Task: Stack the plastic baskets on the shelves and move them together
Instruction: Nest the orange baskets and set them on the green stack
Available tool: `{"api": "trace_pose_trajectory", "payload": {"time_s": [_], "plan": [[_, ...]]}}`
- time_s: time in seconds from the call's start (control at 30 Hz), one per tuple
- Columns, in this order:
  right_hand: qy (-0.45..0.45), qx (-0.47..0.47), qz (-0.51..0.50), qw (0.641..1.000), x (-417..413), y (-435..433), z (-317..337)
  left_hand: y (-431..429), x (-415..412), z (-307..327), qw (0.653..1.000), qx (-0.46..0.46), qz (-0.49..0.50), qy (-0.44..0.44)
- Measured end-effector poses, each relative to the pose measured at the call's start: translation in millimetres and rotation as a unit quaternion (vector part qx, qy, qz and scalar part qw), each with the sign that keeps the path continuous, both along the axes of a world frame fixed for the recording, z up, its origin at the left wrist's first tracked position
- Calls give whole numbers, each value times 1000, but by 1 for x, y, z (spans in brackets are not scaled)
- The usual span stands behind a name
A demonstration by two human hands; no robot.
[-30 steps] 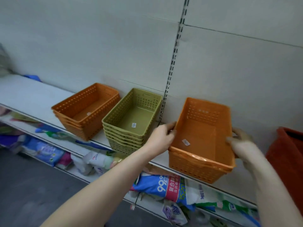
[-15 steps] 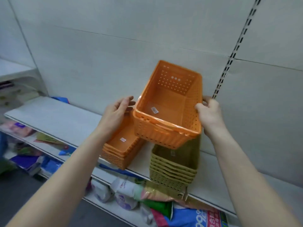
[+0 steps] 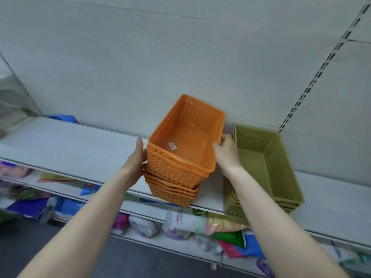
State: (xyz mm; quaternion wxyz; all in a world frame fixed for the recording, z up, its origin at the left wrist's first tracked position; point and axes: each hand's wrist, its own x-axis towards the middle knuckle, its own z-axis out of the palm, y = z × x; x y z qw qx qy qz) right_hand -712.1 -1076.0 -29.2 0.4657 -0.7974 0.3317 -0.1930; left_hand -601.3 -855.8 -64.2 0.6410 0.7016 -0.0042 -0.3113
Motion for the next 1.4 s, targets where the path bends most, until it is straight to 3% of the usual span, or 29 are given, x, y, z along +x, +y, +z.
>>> {"api": "trace_pose_trajectory", "payload": {"time_s": [0.27, 0.43, 0.63, 0.8, 0.93, 1.03, 1.17, 1.27, 1.4], "plan": [[174, -220, 12, 960, -6, -2, -39, -9, 3, -11, 980, 69, -183, -36], [204, -271, 10, 941, -27, -16, -41, -35, -15, -18, 976, 50, -204, -63], [279, -368, 22, 887, -54, -49, -30, -70, -39, -12, 963, 16, -258, -72], [251, -364, 36, 896, -62, -54, -34, -82, -52, -13, 969, 28, -227, -97], [195, -279, 45, 939, -57, -43, -49, -73, -49, -15, 973, 51, -168, -150], [154, -100, 80, 980, -54, -25, -38, -58, -47, -9, 983, 45, -113, -137], [65, 103, 115, 986, -53, -7, -4, -40, -42, 19, 990, 39, -49, -128], [-7, 144, 118, 983, -56, -2, 34, -35, -36, 54, 986, 7, -29, -166], [-74, 138, 101, 983, -70, -20, 88, -43, -35, 118, 970, -52, -86, -222]]}}
